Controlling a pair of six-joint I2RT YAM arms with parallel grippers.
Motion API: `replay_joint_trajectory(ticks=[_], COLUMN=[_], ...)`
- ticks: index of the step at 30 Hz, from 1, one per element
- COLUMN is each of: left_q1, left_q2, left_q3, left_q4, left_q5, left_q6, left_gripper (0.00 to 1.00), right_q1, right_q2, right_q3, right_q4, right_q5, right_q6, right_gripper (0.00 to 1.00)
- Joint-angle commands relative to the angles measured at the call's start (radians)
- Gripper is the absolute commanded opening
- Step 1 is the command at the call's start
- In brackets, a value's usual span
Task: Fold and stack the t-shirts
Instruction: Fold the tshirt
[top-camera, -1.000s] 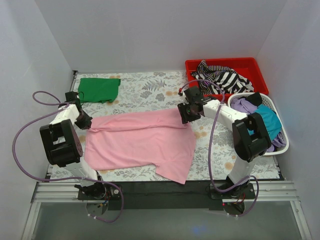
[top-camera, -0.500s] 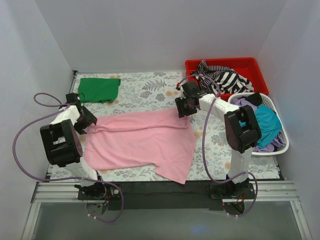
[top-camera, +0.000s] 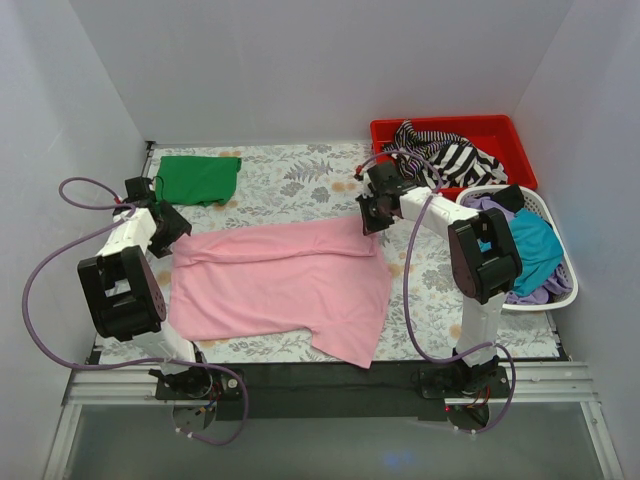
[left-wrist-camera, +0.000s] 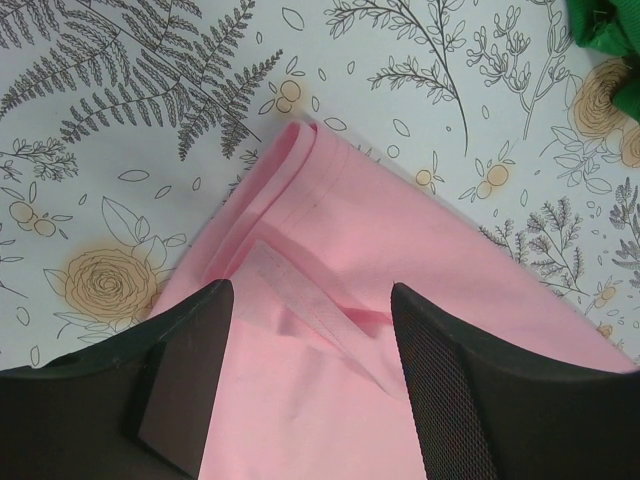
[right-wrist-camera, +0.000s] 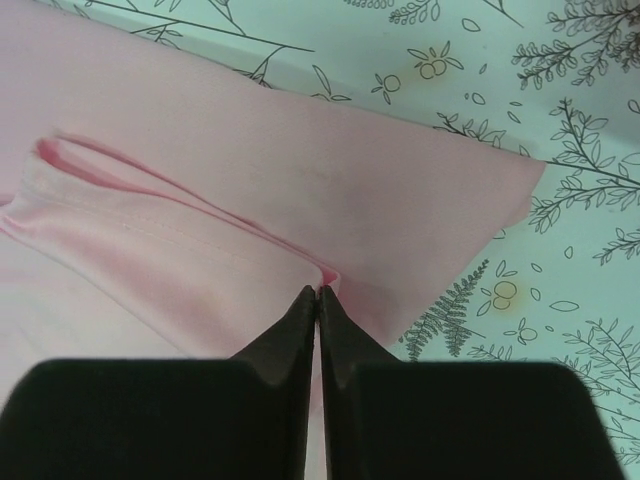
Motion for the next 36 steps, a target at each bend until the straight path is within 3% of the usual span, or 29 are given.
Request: replay_joint_trajectory(ticks=[1,5,16,26,31,33,34,35,36], left_q1=[0.005,0.007,0.008,0.007,0.007,0.007,0.007,0.007,0.007], left_q2=[-0.034,-0.029,-0.015,-0.015,-0.018,-0.018,-0.017,-0.015,-0.015], left_q3=[0.013,0.012,0.008,-0.030,-0.028,-0.028,-0.027,-0.025,-0.025], left_q4=[0.007,0.010,0.026,0.056,0.058,0.058,0.059,0.059,0.059], left_q5=[0.015,0.027,0.079,0.119,0.117,0.119,0.120,0.122,0.120], left_q6=[0.004,0.004,0.010,0.011,0.017,0.017,0.019,0.019,0.020], left_gripper=[0.63,0.63,0.63,0.63,0.63,0.63,0.63,0.63,0.63], right_q1=[-0.001,0.000,0.013,0.072,0.098,0.100,0.100,0.100,0.100], right_q2=[-0.002,-0.034,-0.341,-0.392,-0.455,-0.479,-0.484,-0.487,-0.490], right_q3=[-0.017,-0.036,-0.236,-0.418,-0.491,-0.511,-0.514,-0.514,-0.500], right_q4=[0.036,0.045,0.032,0.025,0.024,0.021,0.016,0.015,0.007], right_q5=[-0.045,-0.092,-0.241,-0.370,-0.340,-0.299,-0.285,-0.271,-0.231], right_q6=[-0.008,-0.010,-0.025,-0.014,0.018,0.038,0.044,0.049,0.058], right_gripper=[0.04,0.01,0.01,0.01,0.01,0.23,0.28,0.42,0.47])
